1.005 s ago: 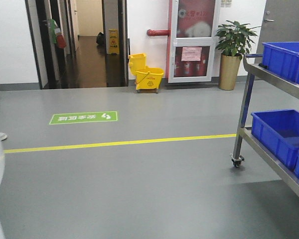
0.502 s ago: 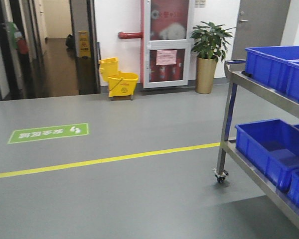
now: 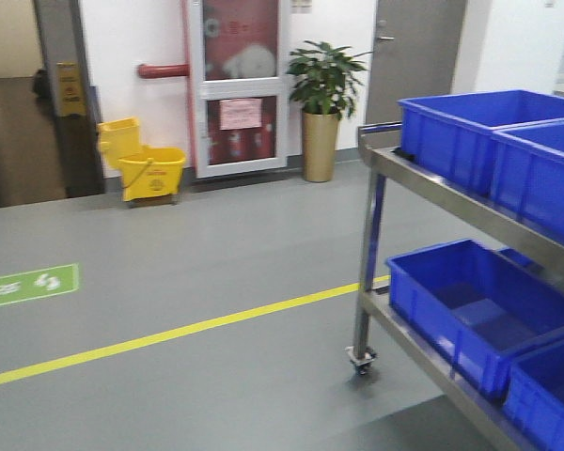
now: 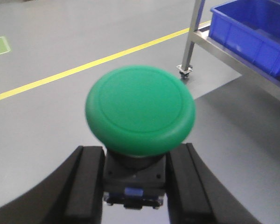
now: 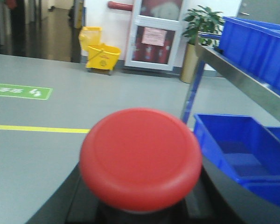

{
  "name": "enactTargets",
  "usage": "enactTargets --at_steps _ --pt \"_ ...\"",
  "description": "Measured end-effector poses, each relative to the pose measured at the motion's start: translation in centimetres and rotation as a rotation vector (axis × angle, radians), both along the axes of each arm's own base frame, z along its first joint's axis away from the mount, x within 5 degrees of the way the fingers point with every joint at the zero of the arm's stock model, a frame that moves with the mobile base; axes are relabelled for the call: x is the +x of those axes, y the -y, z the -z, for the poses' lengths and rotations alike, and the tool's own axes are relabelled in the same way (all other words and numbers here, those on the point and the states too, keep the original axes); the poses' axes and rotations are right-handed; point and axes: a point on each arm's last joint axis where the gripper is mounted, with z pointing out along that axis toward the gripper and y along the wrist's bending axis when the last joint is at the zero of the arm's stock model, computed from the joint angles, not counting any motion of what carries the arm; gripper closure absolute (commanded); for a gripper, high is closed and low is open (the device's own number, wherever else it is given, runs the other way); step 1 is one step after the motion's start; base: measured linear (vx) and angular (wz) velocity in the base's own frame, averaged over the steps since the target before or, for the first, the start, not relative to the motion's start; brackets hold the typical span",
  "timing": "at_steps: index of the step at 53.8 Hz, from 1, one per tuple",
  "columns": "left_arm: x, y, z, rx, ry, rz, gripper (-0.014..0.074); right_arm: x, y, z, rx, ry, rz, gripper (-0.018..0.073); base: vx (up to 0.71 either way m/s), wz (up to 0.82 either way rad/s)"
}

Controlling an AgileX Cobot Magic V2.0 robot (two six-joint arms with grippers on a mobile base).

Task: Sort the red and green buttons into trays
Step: 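Drive the base to the shelf with the green and red trays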

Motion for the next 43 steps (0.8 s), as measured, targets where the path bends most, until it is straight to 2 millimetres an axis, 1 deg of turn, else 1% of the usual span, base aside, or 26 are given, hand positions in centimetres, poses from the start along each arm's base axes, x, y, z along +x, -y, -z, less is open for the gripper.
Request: enactTargets --at_steps 8,16,43 --pt "0.0 0.0 0.0 0.0 0.0 0.0 0.0598 0.0 0.0 0.0 0.0 0.0 0.0 0.0568 0.46 -0.51" --pt "0.0 0.0 0.0 0.0 0.0 0.0 0.0598 0.0 0.0 0.0 0.0 0.0 0.0 0.0568 0.4 -0.68" --pt "0.0 0.0 -0.01 0.0 0.001 0.0 0.0598 0.0 0.0 0.0 0.0 0.0 0.0 0.0568 0.31 -0.86"
